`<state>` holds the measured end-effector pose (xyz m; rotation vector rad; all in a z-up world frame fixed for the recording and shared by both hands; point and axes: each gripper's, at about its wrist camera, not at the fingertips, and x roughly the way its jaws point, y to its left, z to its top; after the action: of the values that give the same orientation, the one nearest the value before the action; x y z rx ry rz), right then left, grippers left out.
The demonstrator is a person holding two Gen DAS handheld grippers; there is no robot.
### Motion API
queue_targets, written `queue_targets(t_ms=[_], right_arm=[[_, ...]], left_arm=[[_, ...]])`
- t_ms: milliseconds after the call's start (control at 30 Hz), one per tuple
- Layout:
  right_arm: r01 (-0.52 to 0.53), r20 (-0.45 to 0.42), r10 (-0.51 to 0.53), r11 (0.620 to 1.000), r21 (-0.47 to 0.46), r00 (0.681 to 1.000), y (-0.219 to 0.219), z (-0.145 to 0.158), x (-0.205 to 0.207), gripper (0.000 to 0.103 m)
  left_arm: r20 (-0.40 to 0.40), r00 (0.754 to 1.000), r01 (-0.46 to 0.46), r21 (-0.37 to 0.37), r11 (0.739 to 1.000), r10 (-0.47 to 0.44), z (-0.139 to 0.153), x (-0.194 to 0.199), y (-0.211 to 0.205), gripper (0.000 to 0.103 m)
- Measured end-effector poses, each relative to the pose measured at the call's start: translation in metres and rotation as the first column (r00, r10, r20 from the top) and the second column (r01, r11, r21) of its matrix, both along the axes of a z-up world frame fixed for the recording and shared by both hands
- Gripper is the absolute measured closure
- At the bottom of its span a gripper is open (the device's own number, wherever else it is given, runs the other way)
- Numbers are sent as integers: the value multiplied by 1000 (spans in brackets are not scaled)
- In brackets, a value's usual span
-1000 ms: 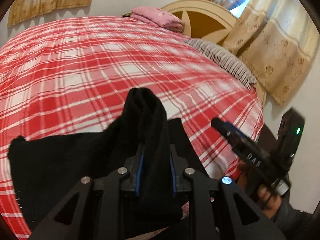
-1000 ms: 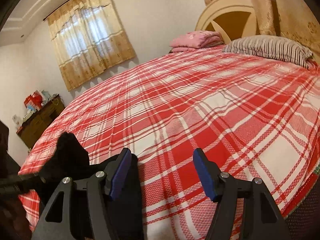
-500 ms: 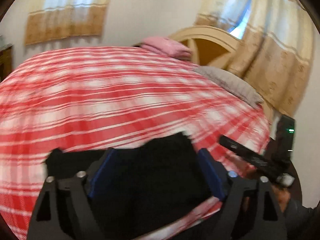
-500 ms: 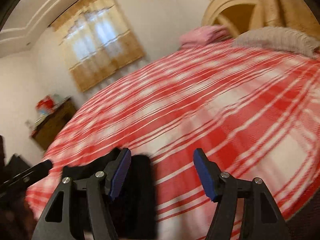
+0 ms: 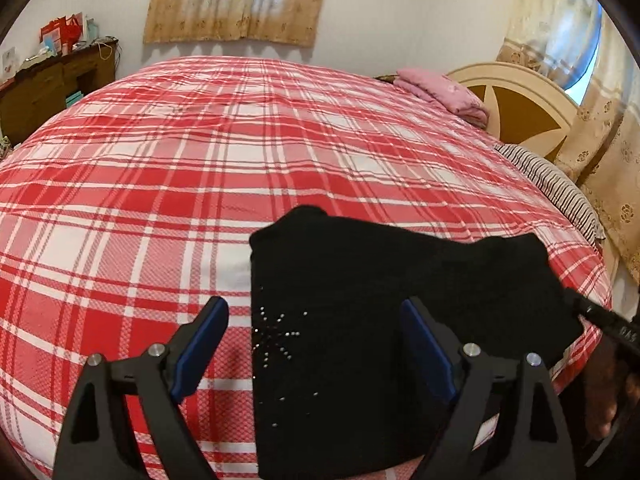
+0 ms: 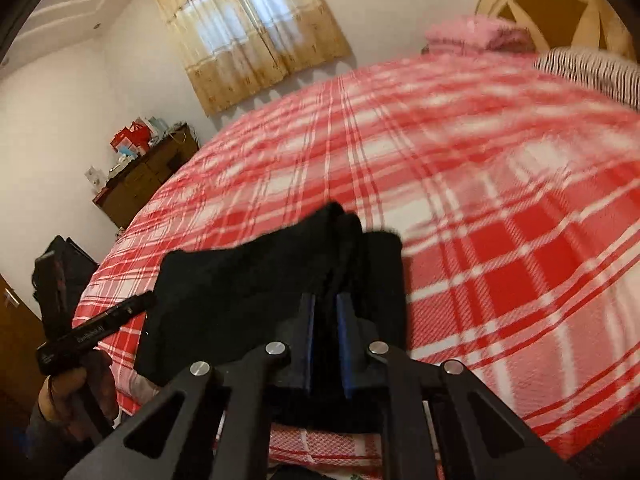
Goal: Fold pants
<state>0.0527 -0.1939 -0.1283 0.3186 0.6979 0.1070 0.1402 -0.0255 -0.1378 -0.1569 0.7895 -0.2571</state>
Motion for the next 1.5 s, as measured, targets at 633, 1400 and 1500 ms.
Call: queue_targets(t_ms=[633,1400,1500], right_arm=[[104,-9,-107,981,-162,994,3,5,6,54],[37,34,-32,982,-186,999,21,13,2,59],[-56,-32,51,982,-179,998,39,-3,-1,55]], left_arm=[[-35,999,20,39,999,-18,-18,-3,-9,3],[-20,1000,22,86,996,-21,-16,-6,-14,0],[-23,999,25,83,996,-23,-16,-6,-13,0]])
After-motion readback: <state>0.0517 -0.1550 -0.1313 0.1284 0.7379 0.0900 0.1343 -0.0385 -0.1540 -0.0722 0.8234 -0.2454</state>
